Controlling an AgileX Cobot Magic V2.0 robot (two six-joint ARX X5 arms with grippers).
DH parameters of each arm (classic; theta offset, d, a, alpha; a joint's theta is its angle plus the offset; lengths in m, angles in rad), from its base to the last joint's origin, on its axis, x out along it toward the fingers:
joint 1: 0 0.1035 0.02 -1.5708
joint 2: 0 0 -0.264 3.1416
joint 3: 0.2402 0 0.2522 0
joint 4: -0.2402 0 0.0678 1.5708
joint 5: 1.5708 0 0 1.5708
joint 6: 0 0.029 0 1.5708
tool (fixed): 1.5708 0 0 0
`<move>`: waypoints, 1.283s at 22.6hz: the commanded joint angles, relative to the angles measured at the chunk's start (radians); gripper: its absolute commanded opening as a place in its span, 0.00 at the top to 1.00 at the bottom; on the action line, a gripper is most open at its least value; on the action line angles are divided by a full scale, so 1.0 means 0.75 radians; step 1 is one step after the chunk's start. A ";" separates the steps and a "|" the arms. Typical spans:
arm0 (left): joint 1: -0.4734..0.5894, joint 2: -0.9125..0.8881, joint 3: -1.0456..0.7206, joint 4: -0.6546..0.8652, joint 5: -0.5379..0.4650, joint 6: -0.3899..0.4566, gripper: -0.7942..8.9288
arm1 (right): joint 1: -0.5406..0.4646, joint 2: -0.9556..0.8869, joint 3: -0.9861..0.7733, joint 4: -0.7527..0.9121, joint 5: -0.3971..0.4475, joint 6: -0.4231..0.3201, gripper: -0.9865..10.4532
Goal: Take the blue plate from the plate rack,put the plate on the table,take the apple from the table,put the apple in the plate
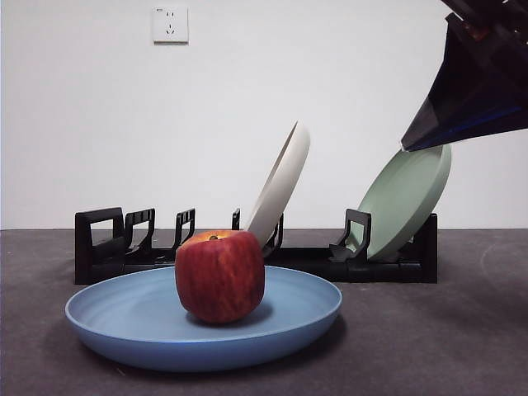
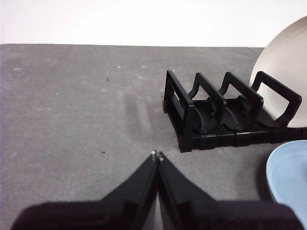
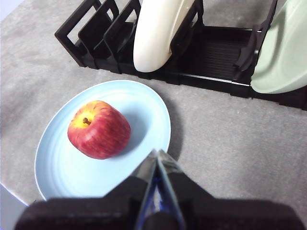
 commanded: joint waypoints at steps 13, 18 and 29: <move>0.004 -0.004 -0.019 0.005 0.008 0.012 0.92 | -0.732 -0.732 -0.080 -0.131 0.083 -0.384 0.91; 0.004 -0.004 -0.019 0.005 0.007 0.012 0.92 | -0.818 -0.960 -0.400 0.165 0.064 -0.357 0.91; 0.004 -0.004 -0.019 0.005 0.008 0.012 0.92 | -0.818 -1.097 -0.601 0.097 0.064 -0.281 0.91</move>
